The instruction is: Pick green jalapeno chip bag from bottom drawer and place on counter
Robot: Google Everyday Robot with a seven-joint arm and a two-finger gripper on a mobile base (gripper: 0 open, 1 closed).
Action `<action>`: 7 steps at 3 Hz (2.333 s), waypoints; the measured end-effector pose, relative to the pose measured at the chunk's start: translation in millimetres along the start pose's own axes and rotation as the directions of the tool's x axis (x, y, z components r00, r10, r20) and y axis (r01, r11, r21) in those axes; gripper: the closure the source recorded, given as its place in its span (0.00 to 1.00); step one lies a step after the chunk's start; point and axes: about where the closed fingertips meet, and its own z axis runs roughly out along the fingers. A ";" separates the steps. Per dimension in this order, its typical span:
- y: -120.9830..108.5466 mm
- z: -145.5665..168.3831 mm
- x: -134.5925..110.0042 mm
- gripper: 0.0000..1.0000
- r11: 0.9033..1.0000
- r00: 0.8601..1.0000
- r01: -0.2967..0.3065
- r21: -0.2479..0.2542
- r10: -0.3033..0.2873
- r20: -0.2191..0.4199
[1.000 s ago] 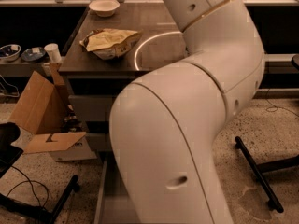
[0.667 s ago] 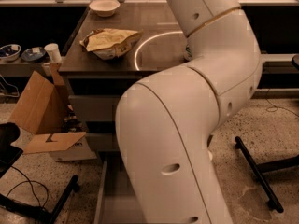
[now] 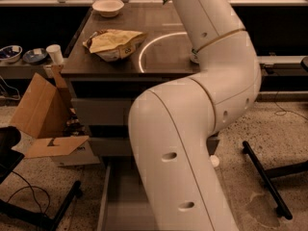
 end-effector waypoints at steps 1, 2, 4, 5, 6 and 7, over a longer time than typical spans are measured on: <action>2.1 1.6 -0.8 1.00 1.000 1.000 0.001 -0.006 -0.001 0.002; 10.9 13.0 -13.1 1.00 0.999 0.998 0.006 -0.033 -0.004 0.060; 76.0 83.8 -55.7 1.00 0.992 0.982 0.059 -0.114 -0.037 0.188; 83.9 94.7 -53.1 0.81 0.991 0.984 0.067 -0.118 -0.045 0.174; 83.9 94.8 -53.1 0.59 0.991 0.984 0.067 -0.118 -0.045 0.174; 83.9 94.8 -53.1 0.36 0.991 0.984 0.067 -0.118 -0.045 0.174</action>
Offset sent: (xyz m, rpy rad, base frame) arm 0.0401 0.0359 -0.0151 0.1113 -0.0507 0.1651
